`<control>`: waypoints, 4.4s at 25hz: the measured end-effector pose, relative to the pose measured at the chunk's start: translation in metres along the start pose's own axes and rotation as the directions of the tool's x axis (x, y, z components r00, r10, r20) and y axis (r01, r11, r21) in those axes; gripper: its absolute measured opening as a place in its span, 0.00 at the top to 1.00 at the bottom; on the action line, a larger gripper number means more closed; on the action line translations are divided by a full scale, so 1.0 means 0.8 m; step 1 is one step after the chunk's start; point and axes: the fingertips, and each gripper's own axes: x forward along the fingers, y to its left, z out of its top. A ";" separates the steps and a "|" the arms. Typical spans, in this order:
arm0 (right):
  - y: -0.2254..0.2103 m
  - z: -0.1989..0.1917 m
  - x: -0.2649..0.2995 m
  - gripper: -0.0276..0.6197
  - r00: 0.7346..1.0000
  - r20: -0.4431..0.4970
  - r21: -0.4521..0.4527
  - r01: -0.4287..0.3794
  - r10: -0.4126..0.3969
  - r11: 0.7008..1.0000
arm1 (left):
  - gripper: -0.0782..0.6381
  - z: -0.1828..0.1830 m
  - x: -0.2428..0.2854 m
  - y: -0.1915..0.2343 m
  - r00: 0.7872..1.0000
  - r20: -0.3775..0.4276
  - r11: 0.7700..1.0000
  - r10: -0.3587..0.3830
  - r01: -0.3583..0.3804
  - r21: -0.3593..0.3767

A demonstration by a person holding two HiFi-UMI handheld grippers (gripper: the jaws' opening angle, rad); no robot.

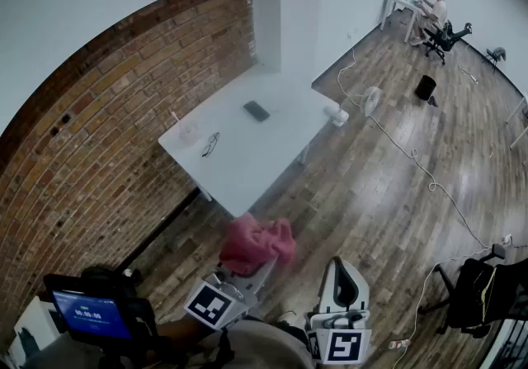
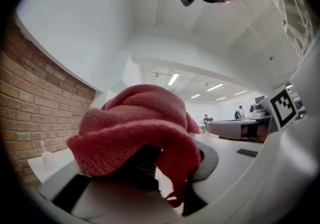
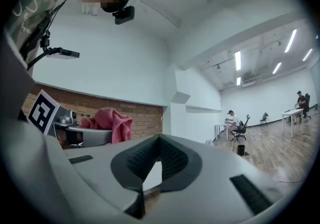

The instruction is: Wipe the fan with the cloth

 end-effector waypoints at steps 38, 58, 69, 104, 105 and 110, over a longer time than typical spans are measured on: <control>-0.073 -0.024 -0.111 0.94 0.999 -0.016 0.067 0.044 -0.043 0.997 | 0.81 -0.043 0.018 -0.094 1.000 -0.015 1.000 0.008 -0.008 0.021; -0.155 -0.048 -0.145 0.94 0.996 -0.015 0.062 0.084 -0.084 0.995 | 0.81 -0.060 0.066 -0.171 1.000 -0.020 0.995 0.018 -0.016 0.102; -0.147 -0.088 -0.135 0.94 0.990 -0.132 0.117 0.061 -0.045 0.991 | 0.81 -0.085 0.082 -0.150 0.998 -0.056 0.995 0.020 -0.014 0.096; -0.229 -0.067 0.226 0.92 1.000 -0.014 0.138 -0.004 0.006 0.990 | 0.81 -0.083 0.364 0.058 0.974 -0.074 0.976 -0.215 0.212 -0.041; -0.229 -0.069 0.232 0.92 1.000 -0.011 0.140 -0.006 0.007 0.990 | 0.81 -0.083 0.368 0.061 0.971 -0.065 0.973 -0.229 0.225 -0.051; -0.227 -0.084 0.255 0.89 0.998 -0.039 0.148 -0.041 0.047 0.988 | 0.81 -0.090 0.380 0.069 0.964 -0.073 0.965 -0.254 0.248 -0.081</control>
